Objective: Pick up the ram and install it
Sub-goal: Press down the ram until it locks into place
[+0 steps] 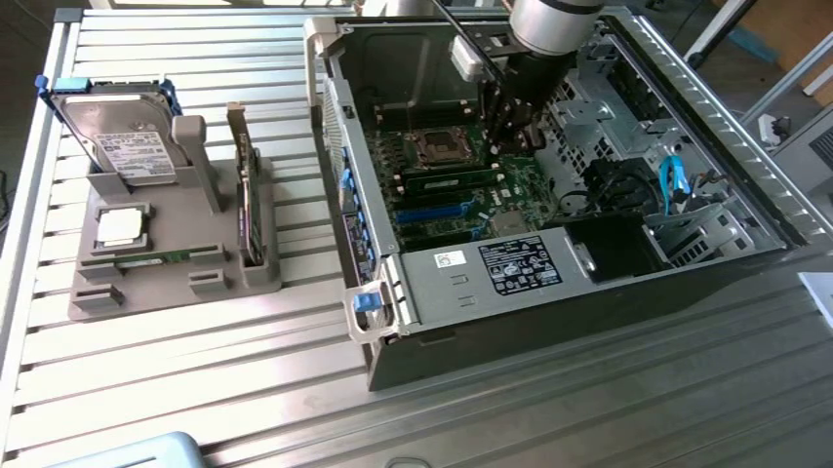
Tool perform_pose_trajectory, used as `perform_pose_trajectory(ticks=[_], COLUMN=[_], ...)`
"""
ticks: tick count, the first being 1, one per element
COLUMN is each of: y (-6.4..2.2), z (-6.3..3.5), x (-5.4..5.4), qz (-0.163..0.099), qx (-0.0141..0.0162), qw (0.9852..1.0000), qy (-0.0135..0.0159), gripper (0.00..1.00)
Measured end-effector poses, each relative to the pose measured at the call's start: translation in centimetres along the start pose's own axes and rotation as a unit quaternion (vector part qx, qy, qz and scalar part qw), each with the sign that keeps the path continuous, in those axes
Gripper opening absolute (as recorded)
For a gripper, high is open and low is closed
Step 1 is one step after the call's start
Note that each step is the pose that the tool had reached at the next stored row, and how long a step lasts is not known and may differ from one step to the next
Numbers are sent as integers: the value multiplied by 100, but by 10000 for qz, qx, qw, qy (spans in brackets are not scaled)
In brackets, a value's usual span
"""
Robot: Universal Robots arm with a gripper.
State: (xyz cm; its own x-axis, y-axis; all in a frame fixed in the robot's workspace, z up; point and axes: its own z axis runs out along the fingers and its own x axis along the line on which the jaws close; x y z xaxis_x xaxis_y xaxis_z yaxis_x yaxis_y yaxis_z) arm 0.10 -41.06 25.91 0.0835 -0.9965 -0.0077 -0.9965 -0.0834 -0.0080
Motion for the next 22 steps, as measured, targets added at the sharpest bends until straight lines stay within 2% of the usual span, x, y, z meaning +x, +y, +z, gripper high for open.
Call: perform_pose_trajectory(ticks=[4,8,12,17,22], y=[-32,-38,-140,-212,-223], z=[105,112,122,142,171], x=[4,4,17,25,26], qz=[0,0,0,0,0], qx=[-17,-18,-21,-23,-23], qw=[10000,10000,10000,10000,10000], qy=[-1,-1,-2,-3,-2], gripper=[11,11,11,11,11])
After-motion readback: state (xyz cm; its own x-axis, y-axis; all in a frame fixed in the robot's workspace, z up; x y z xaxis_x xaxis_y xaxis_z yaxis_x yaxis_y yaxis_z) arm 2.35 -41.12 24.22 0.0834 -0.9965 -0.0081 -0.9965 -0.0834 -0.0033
